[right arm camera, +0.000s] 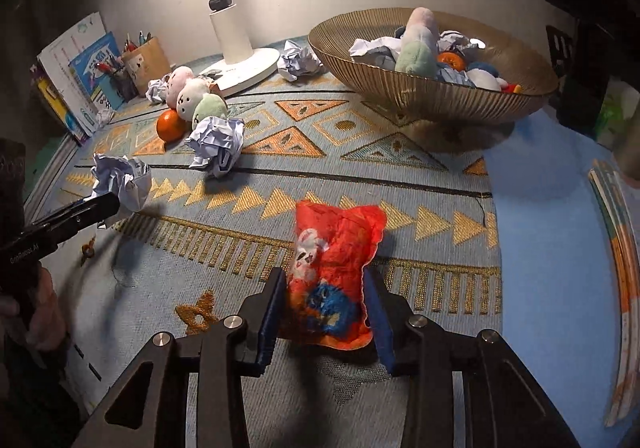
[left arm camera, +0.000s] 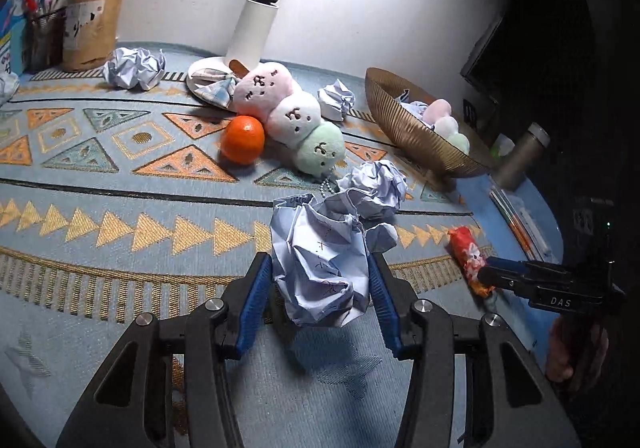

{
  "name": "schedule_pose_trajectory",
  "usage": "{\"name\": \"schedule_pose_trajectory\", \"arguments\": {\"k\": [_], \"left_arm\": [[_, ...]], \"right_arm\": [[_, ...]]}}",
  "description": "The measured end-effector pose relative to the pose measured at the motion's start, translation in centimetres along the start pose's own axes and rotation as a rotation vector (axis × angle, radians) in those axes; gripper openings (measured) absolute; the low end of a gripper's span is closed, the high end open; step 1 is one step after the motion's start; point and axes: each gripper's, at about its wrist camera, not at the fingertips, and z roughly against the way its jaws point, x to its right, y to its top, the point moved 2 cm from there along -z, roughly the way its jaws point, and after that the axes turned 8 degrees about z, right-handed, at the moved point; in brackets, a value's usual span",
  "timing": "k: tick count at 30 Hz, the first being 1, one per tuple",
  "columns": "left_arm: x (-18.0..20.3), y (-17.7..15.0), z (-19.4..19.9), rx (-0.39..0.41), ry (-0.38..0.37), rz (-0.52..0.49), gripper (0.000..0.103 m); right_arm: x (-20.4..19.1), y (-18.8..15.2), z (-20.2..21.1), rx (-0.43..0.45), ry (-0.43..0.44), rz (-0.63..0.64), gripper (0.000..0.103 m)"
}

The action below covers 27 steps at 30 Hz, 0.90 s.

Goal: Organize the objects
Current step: 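Grasp a crumpled paper ball with the left tool while the right tool grasps the red snack bag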

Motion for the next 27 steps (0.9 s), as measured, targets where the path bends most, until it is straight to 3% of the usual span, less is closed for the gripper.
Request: {"name": "schedule_pose_trajectory", "arguments": {"k": [2,4,12,17,22,27], "left_arm": [[0.2,0.1,0.7,0.041,-0.023,-0.015,0.046],[0.2,0.0,0.3,0.026,-0.011,-0.016,0.046],[1.7,-0.8,-0.2,0.018,0.030,-0.105,0.046],[1.4,-0.7,-0.1,0.020,0.024,-0.092,0.046],[1.5,-0.8,-0.1,0.022,0.030,-0.096,0.046],[2.5,-0.8,-0.2,0.030,0.094,-0.125,0.046]], "right_arm": [[0.4,-0.5,0.4,0.001,0.013,-0.050,0.054],[0.1,-0.7,1.0,0.027,0.007,-0.062,0.063],[-1.1,-0.2,-1.1,0.020,-0.100,-0.065,0.064],[-1.8,0.3,-1.8,0.025,-0.211,-0.008,0.047],[-2.9,0.0,-1.8,0.050,-0.251,0.043,0.036],[-3.3,-0.3,-0.9,0.063,-0.070,-0.002,0.034]]}}
